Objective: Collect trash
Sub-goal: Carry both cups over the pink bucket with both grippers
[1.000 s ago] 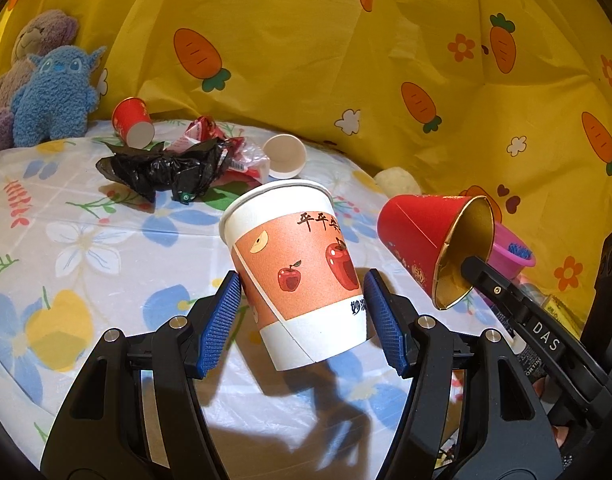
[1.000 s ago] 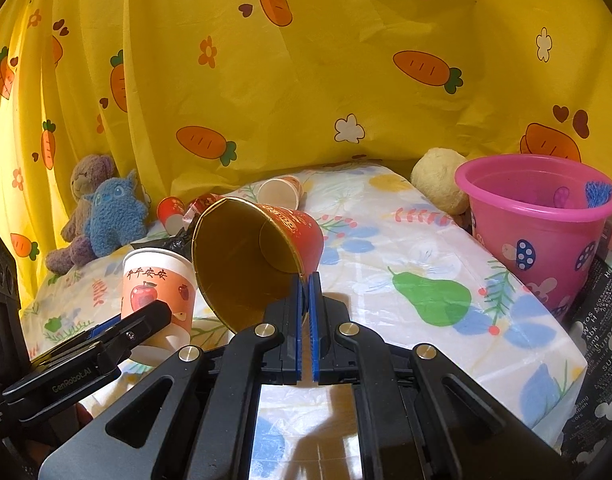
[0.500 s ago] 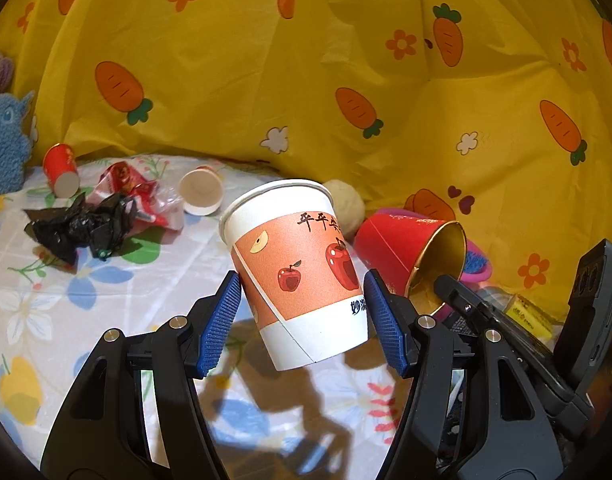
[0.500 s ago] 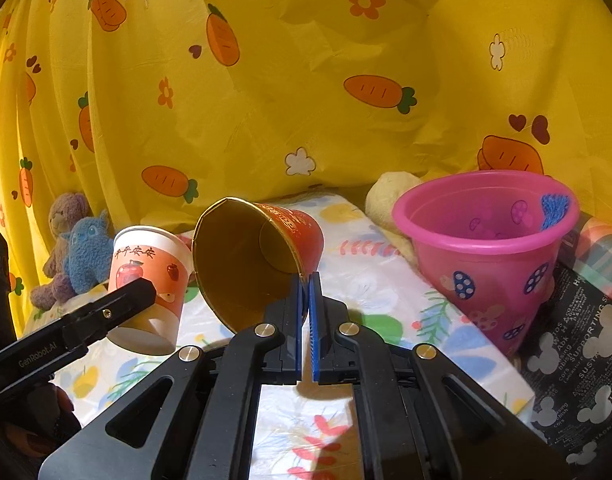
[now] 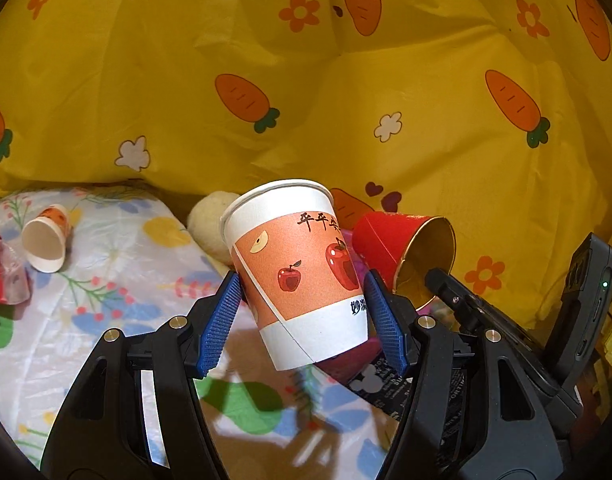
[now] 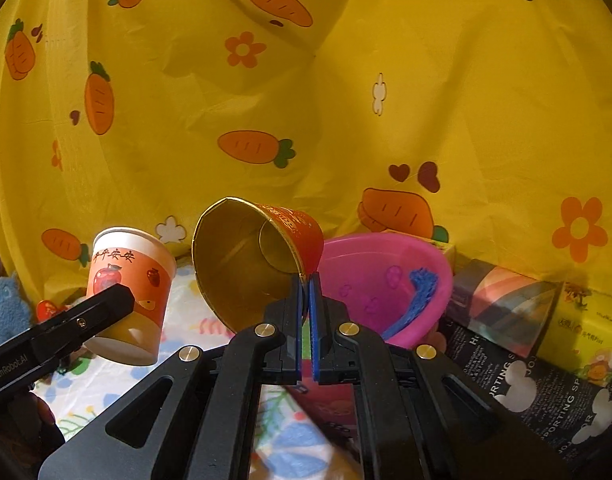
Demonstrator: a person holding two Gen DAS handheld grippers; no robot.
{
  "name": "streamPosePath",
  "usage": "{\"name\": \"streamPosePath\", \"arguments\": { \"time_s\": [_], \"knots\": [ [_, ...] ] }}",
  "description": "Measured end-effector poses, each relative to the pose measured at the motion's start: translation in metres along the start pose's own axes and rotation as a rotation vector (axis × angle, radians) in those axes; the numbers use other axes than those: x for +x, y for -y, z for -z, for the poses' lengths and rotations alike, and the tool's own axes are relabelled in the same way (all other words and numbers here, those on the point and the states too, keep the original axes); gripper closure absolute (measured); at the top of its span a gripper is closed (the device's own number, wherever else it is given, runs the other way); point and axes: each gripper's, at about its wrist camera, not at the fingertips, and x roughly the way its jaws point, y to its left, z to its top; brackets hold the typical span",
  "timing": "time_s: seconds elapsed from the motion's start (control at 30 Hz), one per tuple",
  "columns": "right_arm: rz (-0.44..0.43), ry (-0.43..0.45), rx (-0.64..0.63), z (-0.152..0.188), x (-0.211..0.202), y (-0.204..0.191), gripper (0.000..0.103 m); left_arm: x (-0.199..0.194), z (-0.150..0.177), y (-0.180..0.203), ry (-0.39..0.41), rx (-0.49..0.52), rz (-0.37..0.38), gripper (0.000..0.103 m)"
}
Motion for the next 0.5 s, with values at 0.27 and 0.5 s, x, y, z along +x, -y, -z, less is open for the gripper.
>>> {"name": "streamPosePath", "arguments": {
  "time_s": [0.27, 0.5],
  "knots": [
    [0.059, -0.041, 0.005, 0.001, 0.021, 0.022, 0.099, 0.048, -0.001, 0.012, -0.049, 0.015, 0.063, 0.04],
    [0.074, -0.065, 0.002, 0.005, 0.03, 0.028, 0.099, 0.069, 0.002, 0.009, -0.091, -0.006, 0.095, 0.04]
  ]
}}
